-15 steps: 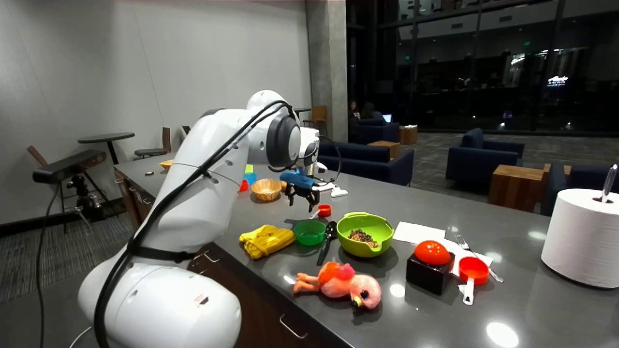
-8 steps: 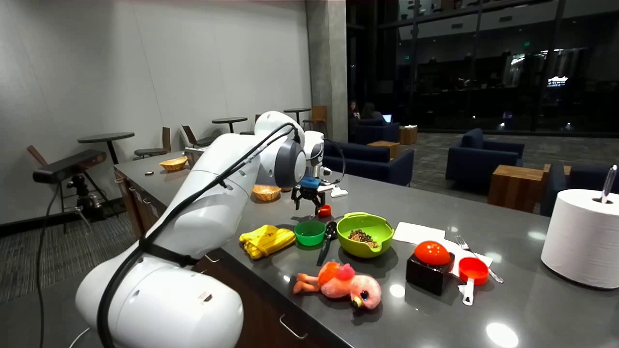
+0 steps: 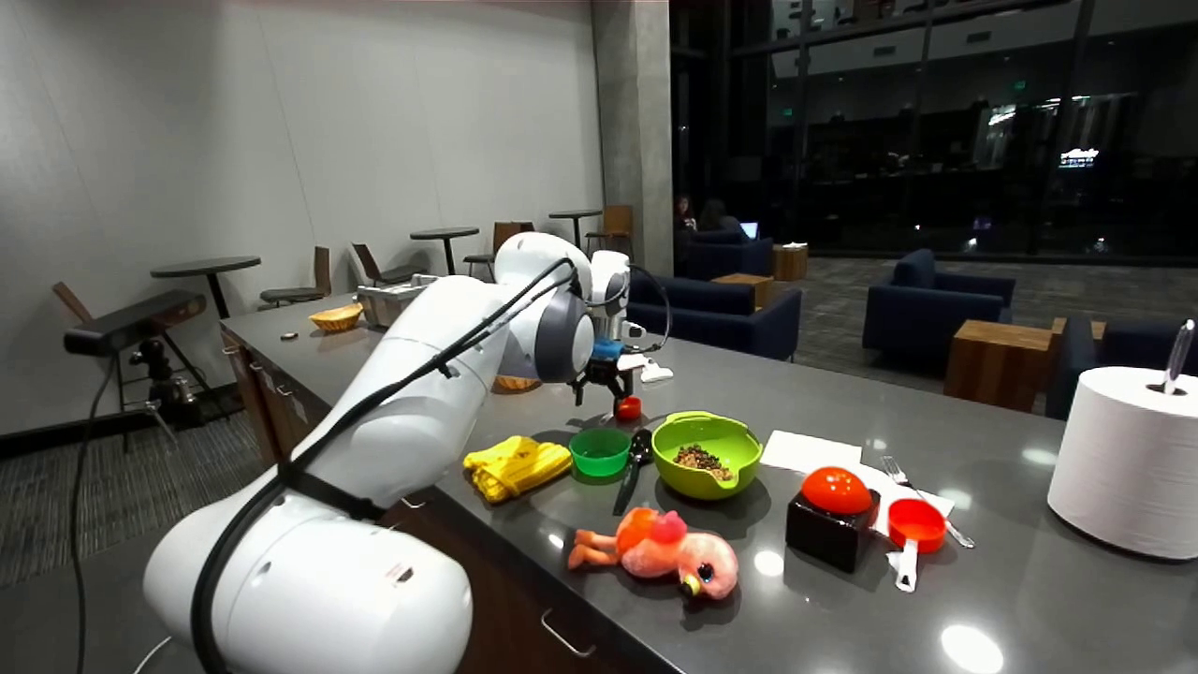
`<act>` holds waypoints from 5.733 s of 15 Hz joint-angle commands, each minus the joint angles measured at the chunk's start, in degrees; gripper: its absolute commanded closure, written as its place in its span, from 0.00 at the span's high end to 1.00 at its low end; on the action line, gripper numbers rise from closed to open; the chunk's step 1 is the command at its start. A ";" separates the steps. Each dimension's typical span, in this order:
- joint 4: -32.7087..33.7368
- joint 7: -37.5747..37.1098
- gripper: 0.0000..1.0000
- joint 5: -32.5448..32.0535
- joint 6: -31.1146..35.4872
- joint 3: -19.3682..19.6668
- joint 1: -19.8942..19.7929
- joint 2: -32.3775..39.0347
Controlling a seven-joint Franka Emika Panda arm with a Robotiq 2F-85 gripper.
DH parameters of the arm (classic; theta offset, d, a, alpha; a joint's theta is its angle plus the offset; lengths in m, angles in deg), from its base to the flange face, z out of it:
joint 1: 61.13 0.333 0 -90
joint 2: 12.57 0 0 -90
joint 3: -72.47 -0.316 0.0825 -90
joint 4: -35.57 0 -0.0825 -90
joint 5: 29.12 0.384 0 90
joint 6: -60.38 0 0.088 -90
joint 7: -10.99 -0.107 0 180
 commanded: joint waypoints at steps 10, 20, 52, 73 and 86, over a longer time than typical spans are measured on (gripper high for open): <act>-3.96 1.78 1.00 0.53 7.90 -0.13 -2.54 0.26; -16.26 -4.90 1.00 -0.49 22.74 1.69 -2.08 -5.35; -19.67 -21.92 1.00 -5.35 25.08 9.75 4.37 -7.46; -30.71 -27.40 0.74 -2.34 31.65 6.74 3.37 -12.99; -31.42 -27.84 0.05 -2.91 30.34 6.90 2.98 -14.26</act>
